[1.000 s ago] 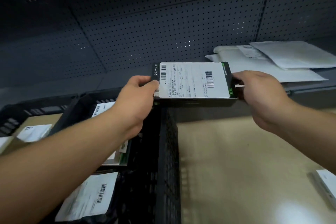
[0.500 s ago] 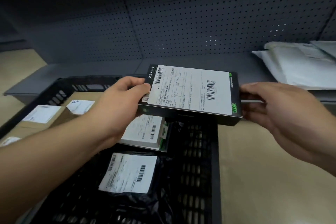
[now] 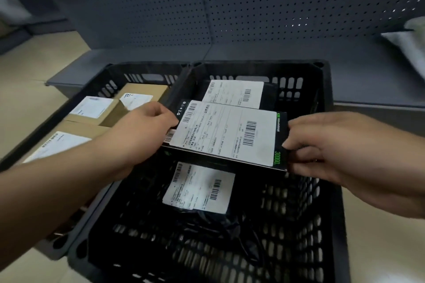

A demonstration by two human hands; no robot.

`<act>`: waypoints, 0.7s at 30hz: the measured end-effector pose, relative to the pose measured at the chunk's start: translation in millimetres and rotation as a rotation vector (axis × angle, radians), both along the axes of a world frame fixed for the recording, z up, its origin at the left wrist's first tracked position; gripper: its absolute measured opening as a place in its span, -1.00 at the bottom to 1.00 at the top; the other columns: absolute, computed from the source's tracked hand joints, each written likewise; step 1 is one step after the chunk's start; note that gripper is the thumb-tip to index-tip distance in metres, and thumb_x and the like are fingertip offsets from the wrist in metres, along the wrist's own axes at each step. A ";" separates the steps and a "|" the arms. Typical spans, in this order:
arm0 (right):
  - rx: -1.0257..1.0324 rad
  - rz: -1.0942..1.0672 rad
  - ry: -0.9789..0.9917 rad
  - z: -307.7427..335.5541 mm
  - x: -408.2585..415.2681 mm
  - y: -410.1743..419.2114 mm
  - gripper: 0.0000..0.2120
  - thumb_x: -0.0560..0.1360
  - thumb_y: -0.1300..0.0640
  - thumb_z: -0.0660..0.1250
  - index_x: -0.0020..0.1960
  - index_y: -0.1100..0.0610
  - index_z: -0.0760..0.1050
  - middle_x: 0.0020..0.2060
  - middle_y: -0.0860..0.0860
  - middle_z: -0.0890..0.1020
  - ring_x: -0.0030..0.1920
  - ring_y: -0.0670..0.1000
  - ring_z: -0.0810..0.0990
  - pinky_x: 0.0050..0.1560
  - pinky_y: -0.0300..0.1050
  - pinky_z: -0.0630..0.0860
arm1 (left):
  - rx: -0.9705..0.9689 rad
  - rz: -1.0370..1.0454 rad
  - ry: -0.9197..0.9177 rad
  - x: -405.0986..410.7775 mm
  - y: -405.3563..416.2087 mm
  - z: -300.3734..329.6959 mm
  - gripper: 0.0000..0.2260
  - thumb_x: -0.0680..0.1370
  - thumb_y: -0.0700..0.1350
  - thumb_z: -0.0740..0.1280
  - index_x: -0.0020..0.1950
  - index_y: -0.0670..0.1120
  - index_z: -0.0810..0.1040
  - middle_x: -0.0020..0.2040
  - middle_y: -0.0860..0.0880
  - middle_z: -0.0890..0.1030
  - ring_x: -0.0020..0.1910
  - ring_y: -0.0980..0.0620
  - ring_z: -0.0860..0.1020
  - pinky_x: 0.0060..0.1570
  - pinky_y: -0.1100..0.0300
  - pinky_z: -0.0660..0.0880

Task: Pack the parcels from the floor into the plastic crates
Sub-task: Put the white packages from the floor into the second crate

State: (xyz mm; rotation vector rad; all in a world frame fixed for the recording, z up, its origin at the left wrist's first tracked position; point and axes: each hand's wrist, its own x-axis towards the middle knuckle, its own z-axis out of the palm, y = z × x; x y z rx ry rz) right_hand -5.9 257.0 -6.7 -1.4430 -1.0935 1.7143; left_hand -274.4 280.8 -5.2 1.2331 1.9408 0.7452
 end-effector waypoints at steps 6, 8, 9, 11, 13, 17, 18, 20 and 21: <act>-0.115 0.117 0.007 -14.1 -24.8 -3.2 -0.88 0.47 0.25 0.36 -0.15 0.17 0.67 -0.15 -0.06 0.76 -0.11 -0.07 0.74 0.07 0.00 0.64 | -0.160 -0.155 0.477 -22.2 -0.9 -10.8 -0.94 0.58 0.01 0.31 0.03 0.08 0.50 -0.09 0.02 0.66 -0.15 0.05 0.60 -0.25 0.16 0.44; -0.161 0.150 0.015 -19.8 -33.5 -4.7 -0.86 0.48 0.25 0.35 -0.03 0.19 0.68 -0.07 -0.07 0.76 -0.08 -0.06 0.75 0.10 0.01 0.63 | -0.257 -0.245 0.590 -28.2 -2.1 -12.7 -0.89 0.57 0.06 0.31 0.06 0.09 0.46 -0.05 0.04 0.64 -0.10 0.07 0.59 -0.19 0.14 0.49; -0.181 0.170 0.015 -22.3 -38.0 -5.8 -0.84 0.50 0.25 0.34 0.01 0.18 0.67 -0.04 -0.09 0.76 -0.08 -0.06 0.75 0.11 0.01 0.63 | -0.295 -0.290 0.643 -29.9 -3.3 -13.4 -0.85 0.57 0.08 0.31 0.10 0.10 0.44 -0.04 0.06 0.64 -0.09 0.08 0.59 -0.13 0.12 0.53; -0.216 0.194 0.009 -28.0 -46.1 -7.8 -0.81 0.50 0.23 0.35 0.07 0.15 0.67 -0.07 -0.13 0.76 -0.10 -0.05 0.75 0.12 0.01 0.64 | -0.331 -0.387 0.756 -31.5 -6.2 -15.8 -0.76 0.57 0.11 0.30 0.17 0.07 0.40 -0.03 0.08 0.62 -0.08 0.09 0.59 -0.03 0.06 0.58; -0.254 0.161 -0.004 -35.0 -52.5 -7.5 -0.83 0.48 0.25 0.38 0.04 0.15 0.67 -0.27 -0.15 0.74 -0.31 -0.07 0.72 0.03 0.01 0.67 | -0.351 -0.501 0.871 -30.5 -7.6 -18.9 -0.71 0.60 0.11 0.27 0.23 0.00 0.38 -0.02 0.04 0.61 -0.11 0.06 0.59 -0.03 0.02 0.60; -0.320 0.105 -0.011 -46.2 -57.6 -4.8 -0.86 0.48 0.31 0.38 -0.18 0.14 0.68 -0.48 -0.11 0.67 -0.51 -0.05 0.64 -0.02 0.05 0.65 | -0.464 -0.655 0.894 -28.5 -10.1 -31.9 -0.76 0.66 0.06 0.22 0.21 -0.07 0.40 -0.05 -0.01 0.56 -0.16 0.05 0.54 -0.24 0.15 0.48; -0.329 0.110 -0.007 -49.8 -58.5 -4.4 -0.87 0.46 0.30 0.40 -0.18 0.14 0.69 -0.43 -0.09 0.69 -0.46 -0.02 0.66 -0.01 0.06 0.66 | -0.475 -0.672 0.892 -28.7 -10.5 -35.8 -0.76 0.66 0.05 0.21 0.23 -0.07 0.39 -0.01 -0.02 0.54 -0.13 0.03 0.54 -0.21 0.14 0.48; -0.343 0.104 -0.011 -56.8 -61.7 -4.0 -0.89 0.44 0.28 0.43 -0.08 0.13 0.68 -0.31 -0.08 0.71 -0.30 0.06 0.63 0.02 0.08 0.68 | -0.464 -0.685 0.907 -29.4 -10.6 -44.4 -0.70 0.66 0.02 0.19 0.34 -0.06 0.34 0.16 -0.07 0.49 -0.07 -0.01 0.53 -0.12 0.10 0.50; -0.342 0.102 -0.015 -60.5 -63.5 -3.2 -0.87 0.43 0.27 0.43 -0.04 0.13 0.66 -0.29 -0.10 0.70 -0.22 0.08 0.59 0.04 0.09 0.68 | -0.447 -0.693 0.924 -28.7 -10.4 -48.3 -0.69 0.66 -0.01 0.19 0.38 -0.07 0.31 0.22 -0.09 0.45 -0.09 0.01 0.50 -0.15 0.13 0.47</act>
